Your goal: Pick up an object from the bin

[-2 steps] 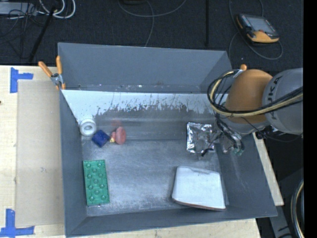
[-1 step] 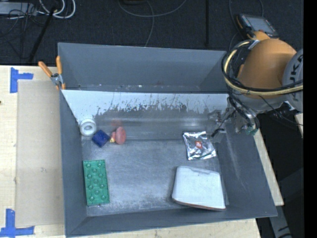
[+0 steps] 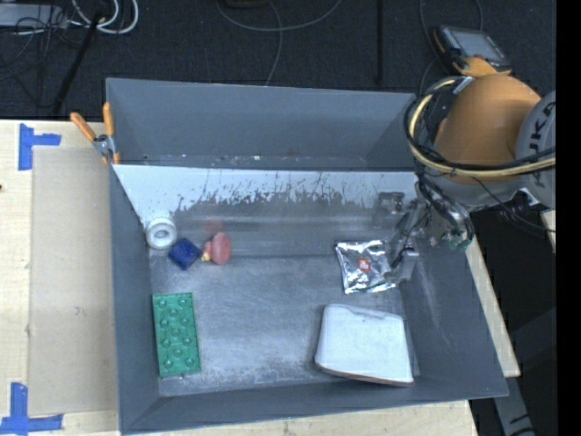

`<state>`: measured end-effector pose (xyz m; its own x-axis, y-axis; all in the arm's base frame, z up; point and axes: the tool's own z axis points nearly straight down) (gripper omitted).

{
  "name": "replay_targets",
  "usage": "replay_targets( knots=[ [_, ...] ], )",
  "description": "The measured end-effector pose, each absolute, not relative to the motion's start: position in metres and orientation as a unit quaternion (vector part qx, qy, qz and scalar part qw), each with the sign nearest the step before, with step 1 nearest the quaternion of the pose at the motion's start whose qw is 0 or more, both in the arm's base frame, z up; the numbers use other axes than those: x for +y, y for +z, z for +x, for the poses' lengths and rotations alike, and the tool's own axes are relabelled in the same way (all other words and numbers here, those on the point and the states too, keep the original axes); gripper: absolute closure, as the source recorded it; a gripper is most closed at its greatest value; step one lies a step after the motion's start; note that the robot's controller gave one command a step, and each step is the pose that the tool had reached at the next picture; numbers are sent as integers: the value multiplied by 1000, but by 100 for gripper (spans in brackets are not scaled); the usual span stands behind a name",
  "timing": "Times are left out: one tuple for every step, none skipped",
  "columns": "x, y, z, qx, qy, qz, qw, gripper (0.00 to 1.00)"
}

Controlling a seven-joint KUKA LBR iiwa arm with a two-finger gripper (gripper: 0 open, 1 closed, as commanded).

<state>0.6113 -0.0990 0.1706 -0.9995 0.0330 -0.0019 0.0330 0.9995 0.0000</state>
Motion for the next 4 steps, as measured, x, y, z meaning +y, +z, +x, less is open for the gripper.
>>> replay_targets(
  knots=[
    [-118, 78, 585, 999, 0, 33, 0, 0],
    [-108, 71, 591, 999, 0, 47, 4, 0],
    [-107, 70, 589, 999, 0, 46, 1, 100],
    [-31, 70, 572, 998, 1, 62, 0, 100]
  ],
)
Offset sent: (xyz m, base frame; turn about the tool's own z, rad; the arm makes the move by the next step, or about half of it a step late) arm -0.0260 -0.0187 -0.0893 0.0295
